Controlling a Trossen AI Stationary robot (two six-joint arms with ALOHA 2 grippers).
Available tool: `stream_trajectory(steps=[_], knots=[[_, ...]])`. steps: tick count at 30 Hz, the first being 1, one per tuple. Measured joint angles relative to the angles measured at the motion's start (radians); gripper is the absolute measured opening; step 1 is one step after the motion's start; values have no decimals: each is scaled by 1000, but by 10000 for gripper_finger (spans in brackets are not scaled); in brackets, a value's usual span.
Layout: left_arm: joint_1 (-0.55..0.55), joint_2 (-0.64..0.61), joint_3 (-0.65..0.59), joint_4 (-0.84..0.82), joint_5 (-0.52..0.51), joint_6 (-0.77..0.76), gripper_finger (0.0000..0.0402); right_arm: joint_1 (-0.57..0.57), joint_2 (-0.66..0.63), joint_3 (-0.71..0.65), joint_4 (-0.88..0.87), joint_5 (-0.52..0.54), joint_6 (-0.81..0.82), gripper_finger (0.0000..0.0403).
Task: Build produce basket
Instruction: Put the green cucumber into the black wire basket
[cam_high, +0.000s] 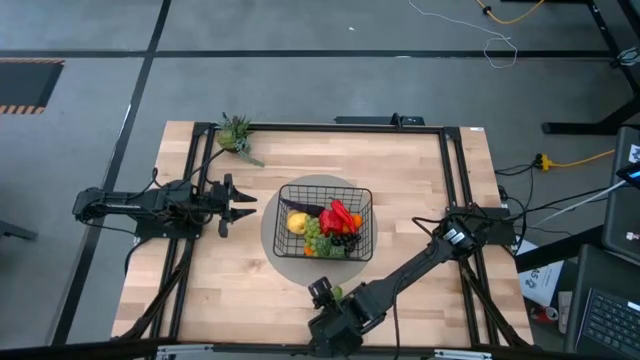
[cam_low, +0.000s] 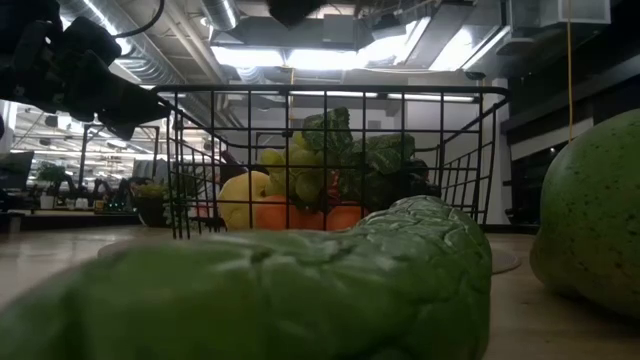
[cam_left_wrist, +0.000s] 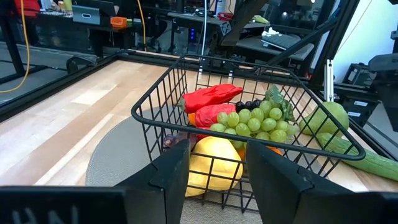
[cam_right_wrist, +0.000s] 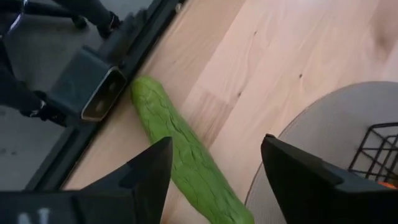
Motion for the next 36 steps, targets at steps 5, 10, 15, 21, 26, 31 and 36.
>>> stream_trajectory(steps=[5,10,15,21,26,31,36], knots=[[0,0,0,0,0,0,151,0,0,0,5,-1,6,239],[0,0,0,0,0,0,151,0,0,0,22,-1,77,236],[0,0,0,0,0,0,151,0,2,0,20,-1,106,236],[0,0,0,0,0,0,151,0,4,-1,1,-2,104,236],[0,0,0,0,0,0,151,0,18,-1,-9,-124,54,236],[0,0,0,0,0,0,151,1,66,-2,-10,-133,1,236],[0,0,0,0,0,0,151,0,110,-2,-10,-132,-1,236]])
